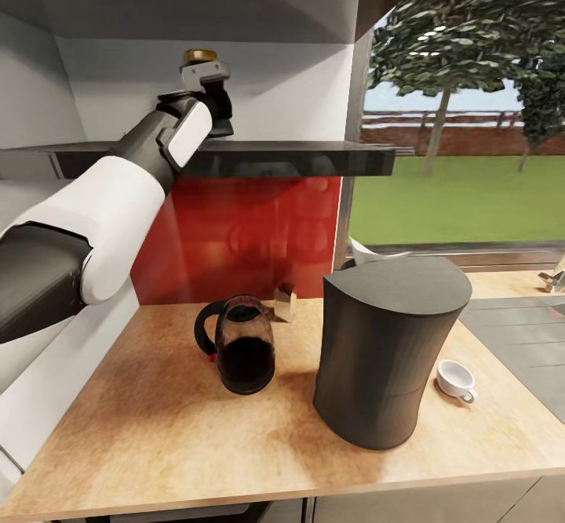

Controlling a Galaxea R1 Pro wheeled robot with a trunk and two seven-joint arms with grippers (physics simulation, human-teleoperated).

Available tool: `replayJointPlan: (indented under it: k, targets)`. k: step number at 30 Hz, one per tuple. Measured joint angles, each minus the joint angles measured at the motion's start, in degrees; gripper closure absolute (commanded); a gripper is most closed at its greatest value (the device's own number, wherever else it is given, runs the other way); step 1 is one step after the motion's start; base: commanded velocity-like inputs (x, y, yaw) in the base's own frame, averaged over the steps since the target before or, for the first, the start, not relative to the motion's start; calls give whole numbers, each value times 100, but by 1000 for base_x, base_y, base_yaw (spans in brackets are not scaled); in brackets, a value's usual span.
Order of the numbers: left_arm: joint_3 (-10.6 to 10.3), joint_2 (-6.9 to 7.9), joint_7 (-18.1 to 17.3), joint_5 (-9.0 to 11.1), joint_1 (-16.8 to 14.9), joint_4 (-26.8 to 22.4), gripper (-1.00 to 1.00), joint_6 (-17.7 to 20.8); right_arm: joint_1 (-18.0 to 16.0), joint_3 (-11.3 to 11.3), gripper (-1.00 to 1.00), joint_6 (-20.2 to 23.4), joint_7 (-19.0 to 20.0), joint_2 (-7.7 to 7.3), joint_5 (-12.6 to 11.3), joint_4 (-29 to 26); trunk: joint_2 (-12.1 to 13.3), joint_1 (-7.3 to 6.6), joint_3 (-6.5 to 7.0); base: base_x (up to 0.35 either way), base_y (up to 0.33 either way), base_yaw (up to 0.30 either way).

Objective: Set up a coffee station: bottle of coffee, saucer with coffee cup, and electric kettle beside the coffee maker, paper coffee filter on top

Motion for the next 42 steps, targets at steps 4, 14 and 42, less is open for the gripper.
replayJointPlan:
  k: [4,14,42]
  targets:
    - [-4,-2,3,2,-2,-301,100,433,0,11,-100,0,-1,3,7,0,0,0,0,0,0,0]
    - [-29,1,6,-10,8,-700,100,668,0,14,-100,0,5,0,8,0,1,2,0,-87,-78,0]
    - [-9,2,225,3,14,-694,100,671,0,-7,-100,0,-1,0,8,-1,2,0,0,-72,-251,0]
